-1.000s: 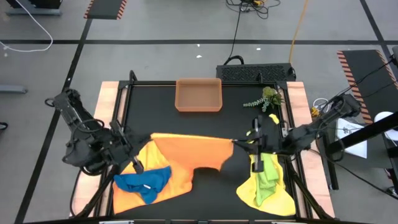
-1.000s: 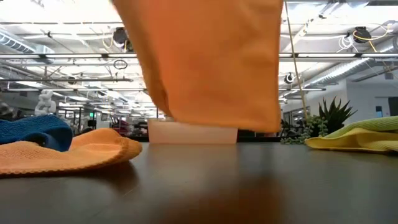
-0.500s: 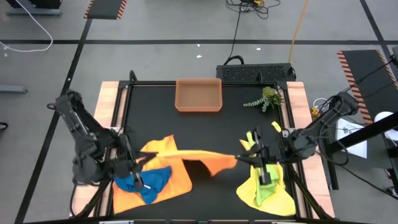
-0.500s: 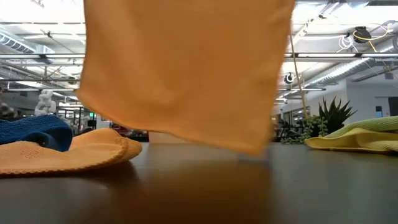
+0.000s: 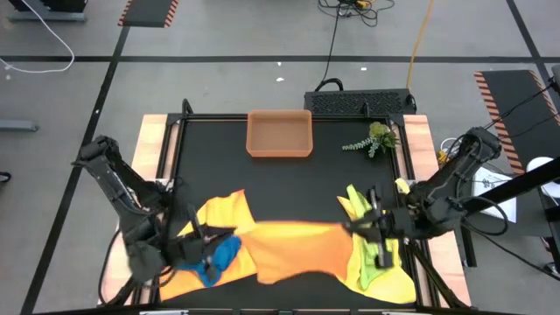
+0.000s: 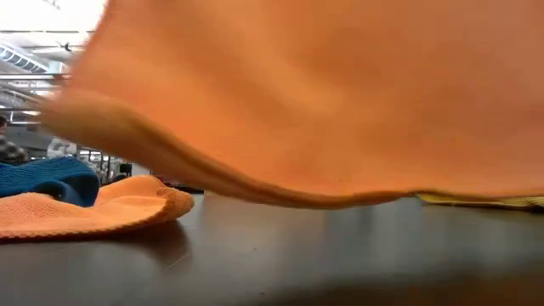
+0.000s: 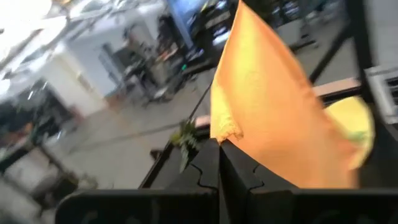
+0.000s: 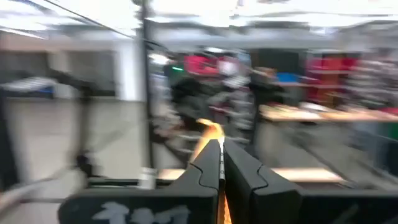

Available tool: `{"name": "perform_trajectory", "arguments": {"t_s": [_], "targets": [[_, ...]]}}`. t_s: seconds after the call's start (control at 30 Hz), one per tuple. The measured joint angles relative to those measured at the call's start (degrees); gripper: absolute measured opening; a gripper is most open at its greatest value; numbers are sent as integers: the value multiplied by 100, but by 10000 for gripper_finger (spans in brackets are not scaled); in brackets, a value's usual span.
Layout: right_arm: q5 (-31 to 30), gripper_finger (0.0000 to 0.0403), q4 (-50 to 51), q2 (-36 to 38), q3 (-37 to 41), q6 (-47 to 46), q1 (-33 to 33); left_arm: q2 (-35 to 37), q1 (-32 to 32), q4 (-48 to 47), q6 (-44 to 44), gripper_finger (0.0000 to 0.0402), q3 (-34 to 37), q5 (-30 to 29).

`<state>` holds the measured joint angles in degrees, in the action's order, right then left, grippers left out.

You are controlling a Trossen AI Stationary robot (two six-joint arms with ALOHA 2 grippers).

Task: Fold microfiber towels
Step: Fold the right orange towel

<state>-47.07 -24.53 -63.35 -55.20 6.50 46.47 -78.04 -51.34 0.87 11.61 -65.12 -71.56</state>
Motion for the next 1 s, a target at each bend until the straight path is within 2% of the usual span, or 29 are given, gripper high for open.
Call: {"name": "perform_trajectory", "arguments": {"t_s": [0.07,0.17,0.4,0.53,0.6,0.77,0.93,1.0], "targets": [[-517,0,310,9,-2,-101,-95,13,206,-567,-536,3,0,26],[-839,0,976,1,-2,-481,-279,13,546,-1447,-1198,5,0,239],[-839,0,2809,2,-2,-1804,-942,13,1581,-3174,-2446,3,0,971],[-836,0,3868,2,-2,-2491,-1353,16,2138,-3792,-2801,7,35,1066],[-835,0,4071,2,65,-2686,-1549,20,2464,-3830,-2848,6,177,1120],[-819,0,4062,2,418,-2669,-2012,18,3243,-3706,-2783,6,530,1688],[-797,0,3983,2,877,-2559,-2669,16,3923,-2812,-2058,3,984,1804],[-562,0,3938,0,1015,-2460,-2983,16,4178,-2388,-1710,5,1112,2001]]}}
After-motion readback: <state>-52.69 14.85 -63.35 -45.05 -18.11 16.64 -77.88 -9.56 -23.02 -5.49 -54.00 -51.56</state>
